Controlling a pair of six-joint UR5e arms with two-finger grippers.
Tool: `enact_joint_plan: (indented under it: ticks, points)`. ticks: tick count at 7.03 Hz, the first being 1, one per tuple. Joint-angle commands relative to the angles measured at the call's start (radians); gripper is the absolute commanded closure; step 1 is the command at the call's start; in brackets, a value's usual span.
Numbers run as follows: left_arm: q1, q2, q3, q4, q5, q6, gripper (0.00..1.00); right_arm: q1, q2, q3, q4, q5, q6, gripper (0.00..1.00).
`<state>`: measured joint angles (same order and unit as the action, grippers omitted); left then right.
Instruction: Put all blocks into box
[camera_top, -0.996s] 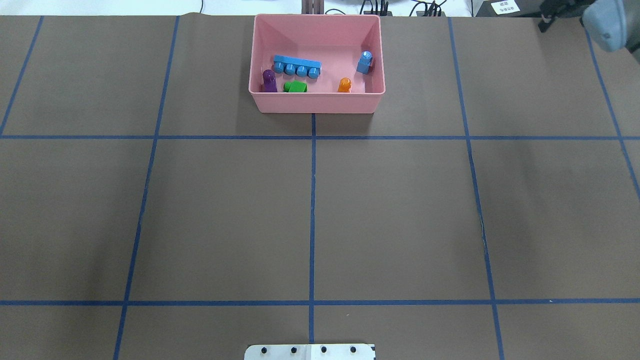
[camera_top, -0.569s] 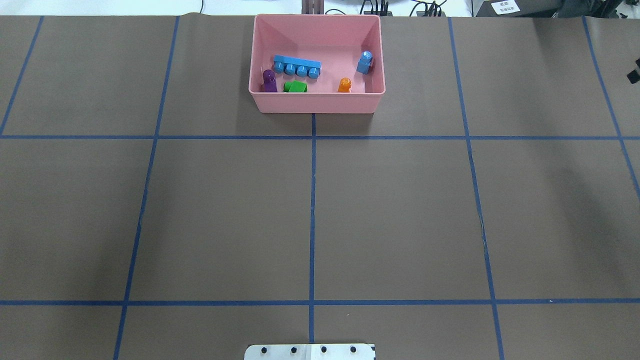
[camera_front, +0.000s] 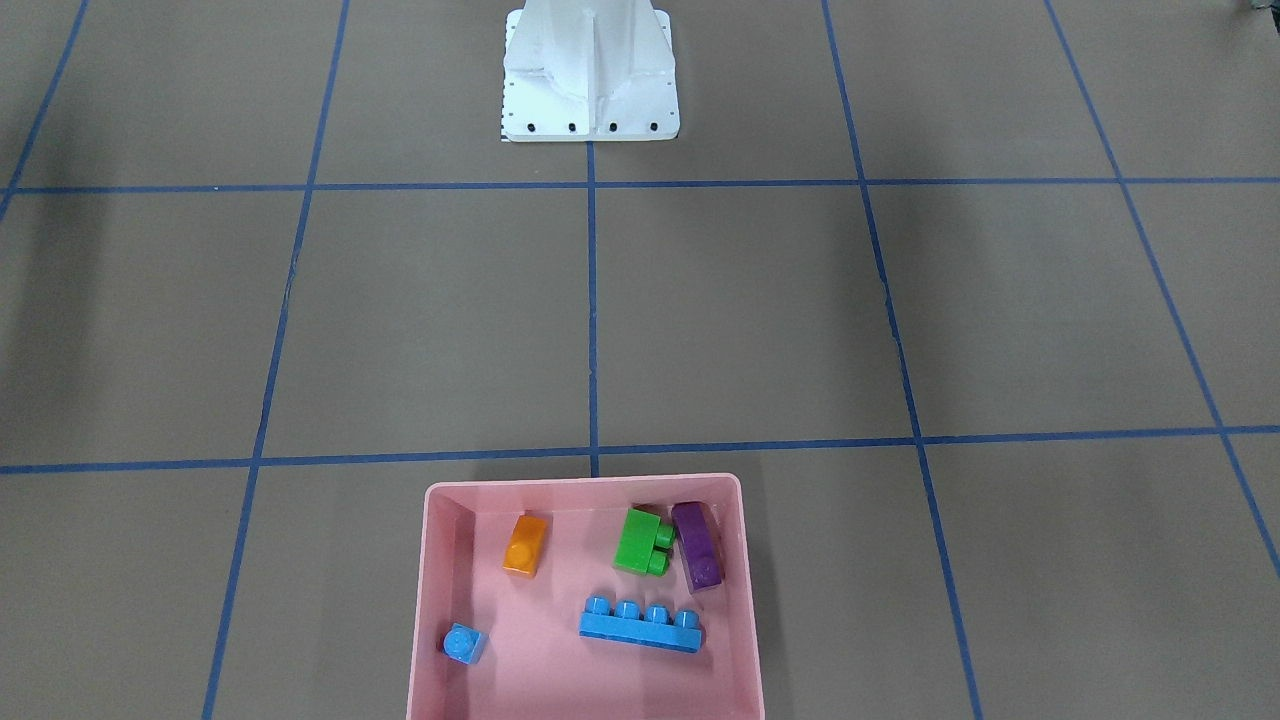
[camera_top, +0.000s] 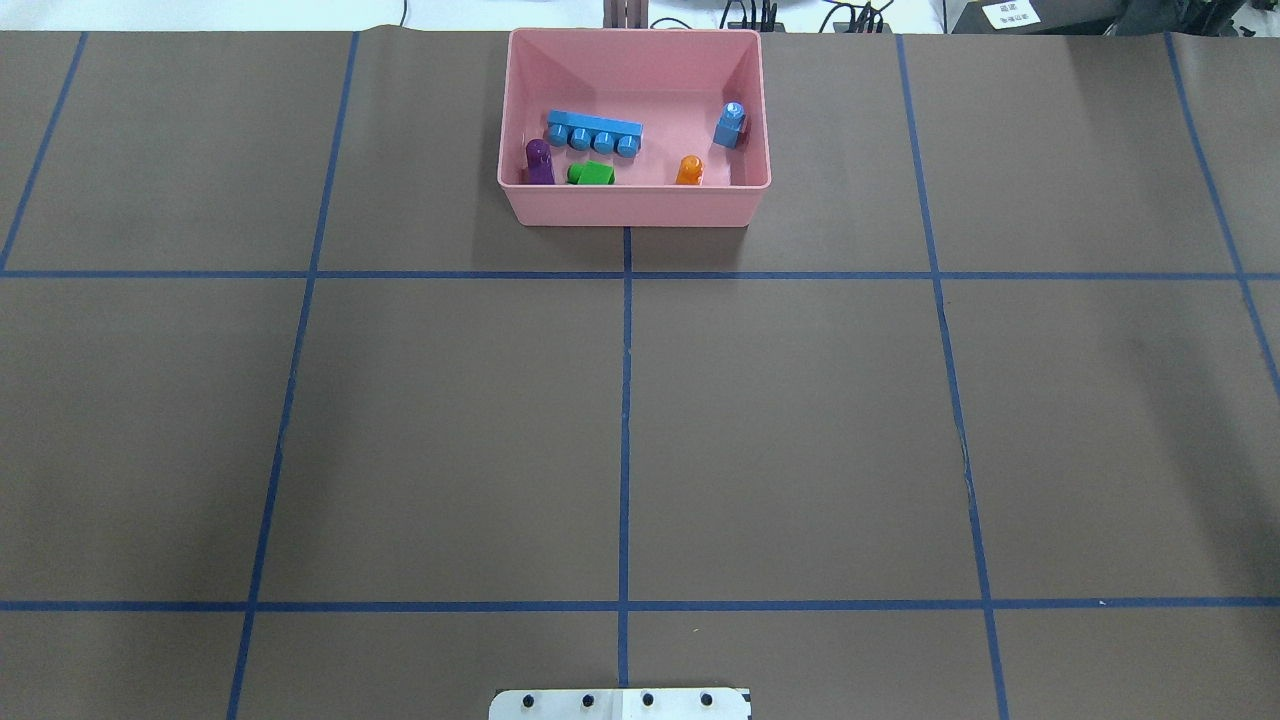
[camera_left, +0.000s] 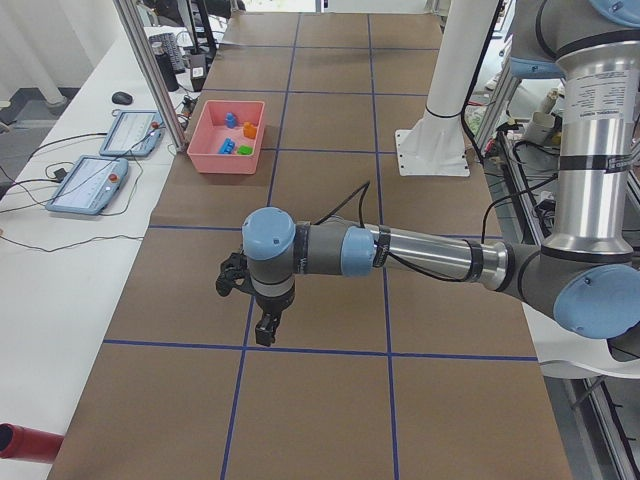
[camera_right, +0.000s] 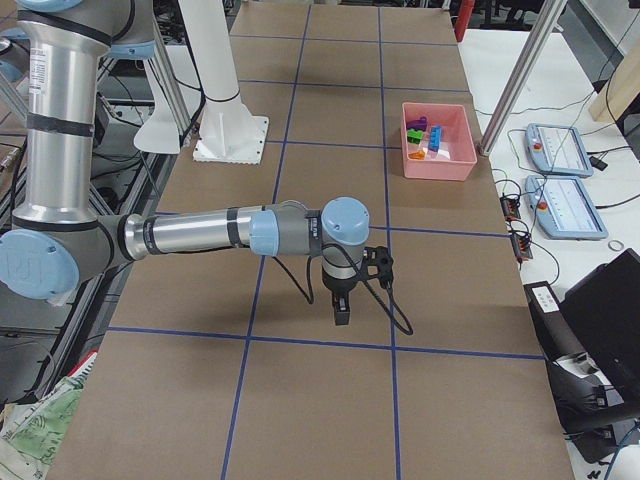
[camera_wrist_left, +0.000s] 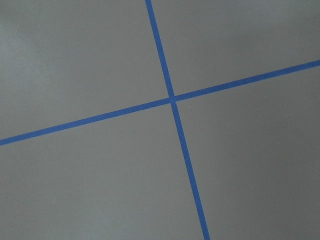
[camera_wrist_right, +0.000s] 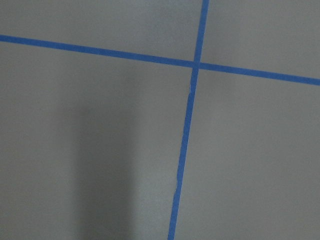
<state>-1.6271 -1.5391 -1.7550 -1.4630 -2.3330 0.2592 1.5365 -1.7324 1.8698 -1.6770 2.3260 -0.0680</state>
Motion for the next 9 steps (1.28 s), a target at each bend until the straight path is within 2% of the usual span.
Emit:
enact_joint_plan:
  ticks: [1, 9]
  points:
    - [0.0, 0.005, -0.001, -0.01, 0.0, 0.0, 0.0, 0.001, -0.015, 0.011, 0.0, -0.002, 0.01, 0.0]
    - [0.0, 0.016, -0.001, -0.01, 0.0, 0.0, 0.0, -0.001, 0.004, 0.014, -0.001, 0.012, 0.013, 0.0]
